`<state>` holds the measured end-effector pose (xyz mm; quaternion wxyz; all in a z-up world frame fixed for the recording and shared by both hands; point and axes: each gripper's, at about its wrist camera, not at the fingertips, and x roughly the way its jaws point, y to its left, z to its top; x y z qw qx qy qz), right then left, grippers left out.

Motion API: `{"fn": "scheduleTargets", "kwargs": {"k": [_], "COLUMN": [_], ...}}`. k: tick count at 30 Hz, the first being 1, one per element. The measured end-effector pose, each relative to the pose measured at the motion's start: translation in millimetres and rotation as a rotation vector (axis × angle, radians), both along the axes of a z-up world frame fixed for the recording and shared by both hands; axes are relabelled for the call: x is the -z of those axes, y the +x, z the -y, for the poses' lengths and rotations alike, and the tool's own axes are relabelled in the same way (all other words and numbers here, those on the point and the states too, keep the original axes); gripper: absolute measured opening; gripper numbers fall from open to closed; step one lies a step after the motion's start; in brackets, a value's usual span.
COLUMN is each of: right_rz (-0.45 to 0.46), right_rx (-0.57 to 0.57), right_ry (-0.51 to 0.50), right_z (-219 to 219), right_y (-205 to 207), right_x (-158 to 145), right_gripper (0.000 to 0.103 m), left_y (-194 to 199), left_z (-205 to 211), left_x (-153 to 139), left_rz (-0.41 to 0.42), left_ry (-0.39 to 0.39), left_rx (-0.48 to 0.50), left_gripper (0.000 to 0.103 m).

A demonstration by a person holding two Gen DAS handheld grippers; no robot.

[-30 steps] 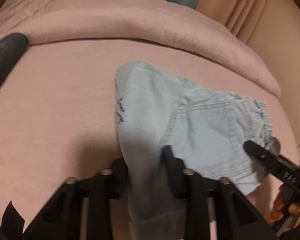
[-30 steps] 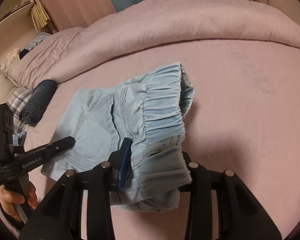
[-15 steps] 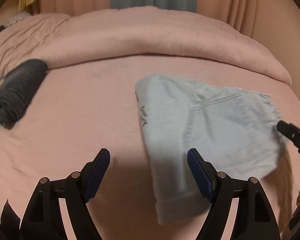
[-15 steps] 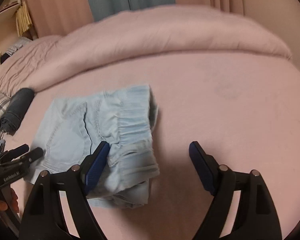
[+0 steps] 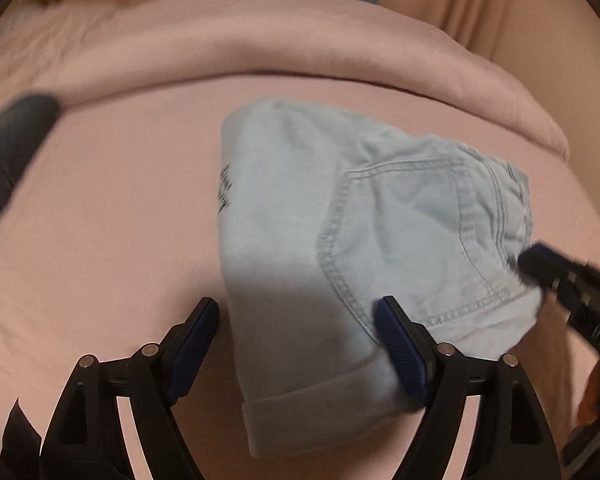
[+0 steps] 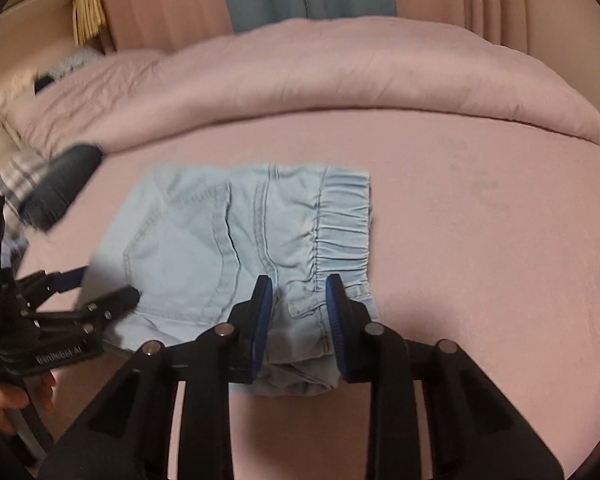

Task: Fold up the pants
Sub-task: 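Lay the folded jeans flat and open both tools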

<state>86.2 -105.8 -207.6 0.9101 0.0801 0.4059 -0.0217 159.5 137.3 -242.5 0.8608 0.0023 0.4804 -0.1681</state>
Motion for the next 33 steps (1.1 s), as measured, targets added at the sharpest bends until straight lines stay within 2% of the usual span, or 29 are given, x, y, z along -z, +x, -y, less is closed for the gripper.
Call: {"fn": "scheduleTargets", "kwargs": {"k": [2,8,12,13,14,16,20,24,30,33], "right_rz": [-0.016,-0.017,-0.013,-0.011,-0.007,0.009,0.047,0.068,0.087,0.09], "right_rx": [-0.019,-0.019,-0.009,-0.007,-0.006,0.007,0.019,0.011,0.009,0.01], "right_ry": [-0.023,-0.024,-0.027,-0.029,-0.026,-0.029,-0.034,-0.045,-0.037,-0.024], "right_z": [-3.4,-0.4,-4.2,-5.6,-6.5,-7.6,-10.8,-16.3,-24.0,-25.6], "right_y": [2.2,0.8,-1.4,-2.9,-5.8,-15.0,-34.4,-51.3,-77.3,-88.6], "right_x": [1.1,2.3,-1.1,-3.9,-8.9,-18.3,-41.9,-61.7,-84.7,-93.2], "right_gripper": [0.028,0.028,0.029,0.033,0.045,0.058,0.059,0.062,0.07,0.073], "left_y": [4.3,-2.6,-14.0,-18.8,-22.0,-31.3,-54.1,-72.7,-96.1,-111.2], "left_z": [-4.9,-0.5,5.6,7.1,8.1,8.1,5.0,-2.5,-5.1,-6.8], "left_x": [2.8,0.6,-13.5,-17.9,-21.0,-29.9,-52.5,-72.4,-96.2,-103.8], "left_rz": [-0.022,-0.015,0.018,0.032,0.04,0.046,0.072,0.078,0.076,0.1], "left_ry": [-0.026,-0.011,0.051,0.065,0.071,0.075,0.076,0.044,0.012,0.029], "left_rx": [-0.016,-0.022,-0.021,-0.017,-0.013,-0.009,-0.014,-0.029,-0.048,-0.069], "left_gripper": [0.088,0.088,0.088,0.088,0.088,0.088,0.089,0.096,0.098,0.098]}}
